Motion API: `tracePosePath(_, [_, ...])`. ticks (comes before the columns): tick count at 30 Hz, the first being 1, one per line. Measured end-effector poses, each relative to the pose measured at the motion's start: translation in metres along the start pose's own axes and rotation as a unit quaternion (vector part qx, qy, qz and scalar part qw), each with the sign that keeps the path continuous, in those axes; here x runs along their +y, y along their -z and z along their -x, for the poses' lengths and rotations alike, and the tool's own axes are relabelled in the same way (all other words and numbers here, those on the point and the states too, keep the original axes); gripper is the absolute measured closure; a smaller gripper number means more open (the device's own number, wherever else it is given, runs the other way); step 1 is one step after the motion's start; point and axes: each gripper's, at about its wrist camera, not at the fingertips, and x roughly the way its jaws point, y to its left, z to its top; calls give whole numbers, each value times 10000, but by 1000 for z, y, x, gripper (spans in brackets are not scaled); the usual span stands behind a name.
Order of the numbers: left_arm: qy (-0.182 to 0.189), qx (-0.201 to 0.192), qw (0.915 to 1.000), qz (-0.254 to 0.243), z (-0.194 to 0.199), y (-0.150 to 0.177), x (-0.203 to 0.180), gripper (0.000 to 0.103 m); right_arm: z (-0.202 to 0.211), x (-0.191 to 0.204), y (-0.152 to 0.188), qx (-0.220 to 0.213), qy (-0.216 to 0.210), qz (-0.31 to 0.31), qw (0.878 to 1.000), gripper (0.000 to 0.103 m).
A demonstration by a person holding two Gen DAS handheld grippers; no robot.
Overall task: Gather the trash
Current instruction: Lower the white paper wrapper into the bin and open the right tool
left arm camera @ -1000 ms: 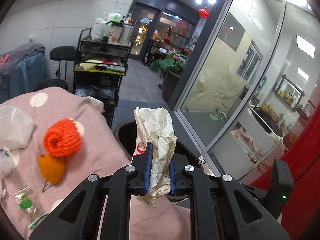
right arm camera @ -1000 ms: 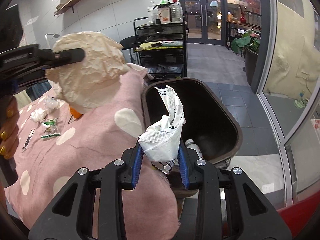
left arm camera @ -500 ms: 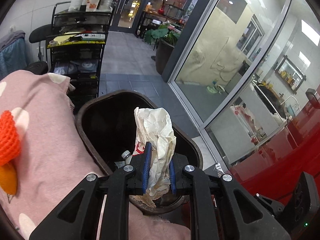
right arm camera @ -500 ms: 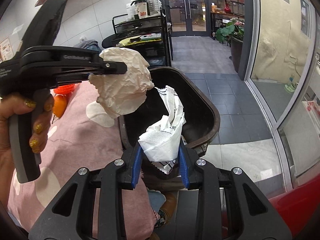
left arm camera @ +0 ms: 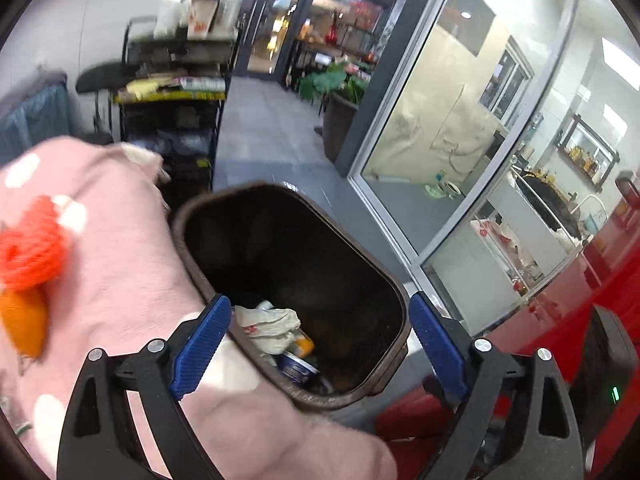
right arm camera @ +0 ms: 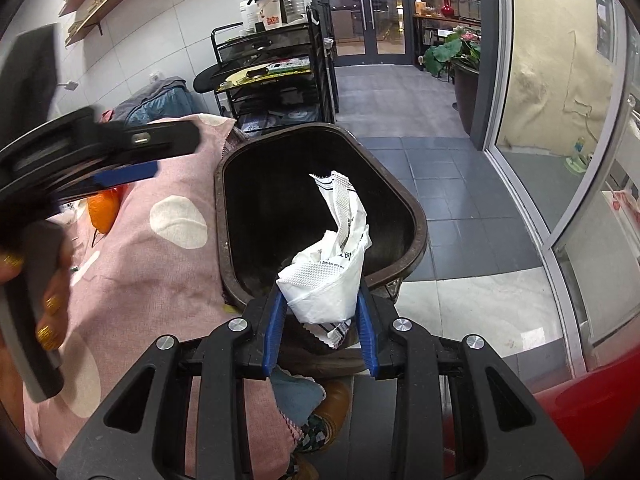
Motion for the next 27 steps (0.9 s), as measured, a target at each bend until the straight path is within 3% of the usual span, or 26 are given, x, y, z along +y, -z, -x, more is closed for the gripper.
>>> tracePosePath(8, [-382,-411,9976,-414,50,17,6,8,-9,10,-5,-18,-190,58,9998,70])
tracePosePath(16, [-472,-575,9972,-35,73,22,32,7,-31,24,-34,114,-352,161,9992,70])
tracePosePath(22, [-601,-700,9957,111,92,28,44,6,-65,34,-58,338,-191,383,9985,70])
tracePosePath(27, [-921,-869,9919,128,112,35,54,6,-98,35,-71,677,-106,395,9969,70])
